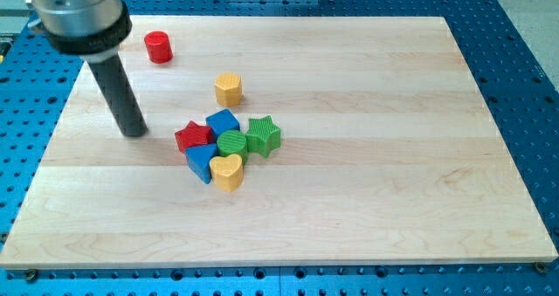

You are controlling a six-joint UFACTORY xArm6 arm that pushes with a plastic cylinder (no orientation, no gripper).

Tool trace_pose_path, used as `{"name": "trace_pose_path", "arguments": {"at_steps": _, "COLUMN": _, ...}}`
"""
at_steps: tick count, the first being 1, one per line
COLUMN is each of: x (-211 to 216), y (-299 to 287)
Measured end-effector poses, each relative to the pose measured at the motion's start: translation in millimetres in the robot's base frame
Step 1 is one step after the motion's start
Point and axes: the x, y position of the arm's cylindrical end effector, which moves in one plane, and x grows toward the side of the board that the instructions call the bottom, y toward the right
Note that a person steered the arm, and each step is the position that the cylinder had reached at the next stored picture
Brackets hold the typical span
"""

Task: Slide the hexagon slightly downwards

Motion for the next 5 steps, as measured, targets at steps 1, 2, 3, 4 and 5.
{"name": "trace_pose_path", "arguments": {"at_steps": 1, "x": -38, "y": 19}}
{"name": "trace_pose_path", "arguments": {"at_steps": 2, "x": -37, "y": 79}}
{"name": "trace_pose_path", "arguments": {"at_steps": 3, "x": -50, "y": 99}}
{"name": "trace_pose_path", "arguments": {"at_steps": 4, "x": -73, "y": 104}}
{"name": "trace_pose_path", "arguments": {"at_steps": 5, "x": -65, "y": 116}}
